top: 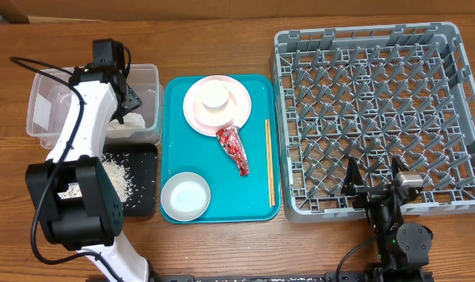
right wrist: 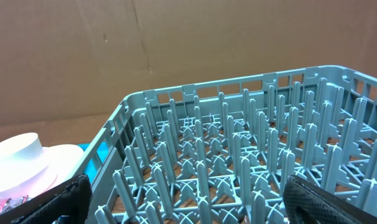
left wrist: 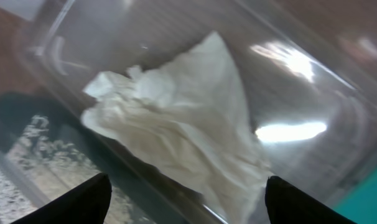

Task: Sort waste into correct bins and load items into the dishwasher
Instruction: 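Move the left gripper to the red wrapper and grasp it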

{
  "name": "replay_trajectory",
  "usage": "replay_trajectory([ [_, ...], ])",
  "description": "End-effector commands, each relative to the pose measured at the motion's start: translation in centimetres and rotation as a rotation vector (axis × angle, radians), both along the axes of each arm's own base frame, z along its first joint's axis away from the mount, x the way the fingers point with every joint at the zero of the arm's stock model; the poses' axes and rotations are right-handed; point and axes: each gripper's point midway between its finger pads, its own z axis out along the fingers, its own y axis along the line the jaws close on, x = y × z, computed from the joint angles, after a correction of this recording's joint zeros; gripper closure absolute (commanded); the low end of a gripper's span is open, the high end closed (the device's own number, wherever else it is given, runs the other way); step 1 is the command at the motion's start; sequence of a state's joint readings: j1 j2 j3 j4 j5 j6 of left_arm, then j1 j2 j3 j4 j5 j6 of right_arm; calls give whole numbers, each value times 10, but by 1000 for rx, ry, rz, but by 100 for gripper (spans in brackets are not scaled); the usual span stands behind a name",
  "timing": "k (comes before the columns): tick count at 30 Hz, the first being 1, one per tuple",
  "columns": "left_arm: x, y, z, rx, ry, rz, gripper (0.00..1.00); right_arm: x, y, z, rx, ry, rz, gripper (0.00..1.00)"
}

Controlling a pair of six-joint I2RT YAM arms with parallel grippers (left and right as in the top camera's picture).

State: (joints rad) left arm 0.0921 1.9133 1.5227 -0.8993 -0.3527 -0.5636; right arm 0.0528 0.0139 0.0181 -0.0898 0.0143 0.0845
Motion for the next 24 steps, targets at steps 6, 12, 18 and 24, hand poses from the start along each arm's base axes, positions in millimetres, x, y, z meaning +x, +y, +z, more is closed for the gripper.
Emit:
replay_trajectory([
  [6,21,-94,80,-406,-213,-304,20,0,0,-1,-3,-6,0,0],
  [12,-10,-164,111,-731,-207,-449,27,0,0,-1,-3,-6,0,0],
  [18,-45,-201,97,-779,-46,-488,32,0,0,-1,-3,-6,0,0],
  [24,-66,-243,80,-712,51,-594,34,0,0,-1,-3,-6,0,0],
])
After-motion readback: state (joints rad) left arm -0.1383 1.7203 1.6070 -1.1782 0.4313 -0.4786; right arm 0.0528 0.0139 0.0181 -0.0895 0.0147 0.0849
